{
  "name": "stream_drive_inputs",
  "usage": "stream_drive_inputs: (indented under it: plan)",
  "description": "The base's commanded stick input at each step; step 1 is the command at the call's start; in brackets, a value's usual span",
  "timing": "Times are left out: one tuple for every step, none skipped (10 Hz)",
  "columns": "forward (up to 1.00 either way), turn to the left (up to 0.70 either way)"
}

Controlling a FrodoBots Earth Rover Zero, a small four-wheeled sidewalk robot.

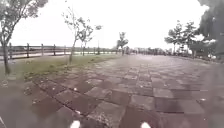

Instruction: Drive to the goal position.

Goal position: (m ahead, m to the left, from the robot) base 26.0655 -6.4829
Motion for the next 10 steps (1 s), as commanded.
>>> stream_drive_inputs:
  plan:
    - [0.7, 0.0]
    - [0.7, 0.0]
    - [0.7, 0.0]
    - [0.7, 0.0]
    - [0.7, 0.0]
    - [0.7, 0.0]
    - [0.7, 0.0]
    - [0.7, 0.0]
    - [0.7, 0.0]
    - [0.7, 0.0]
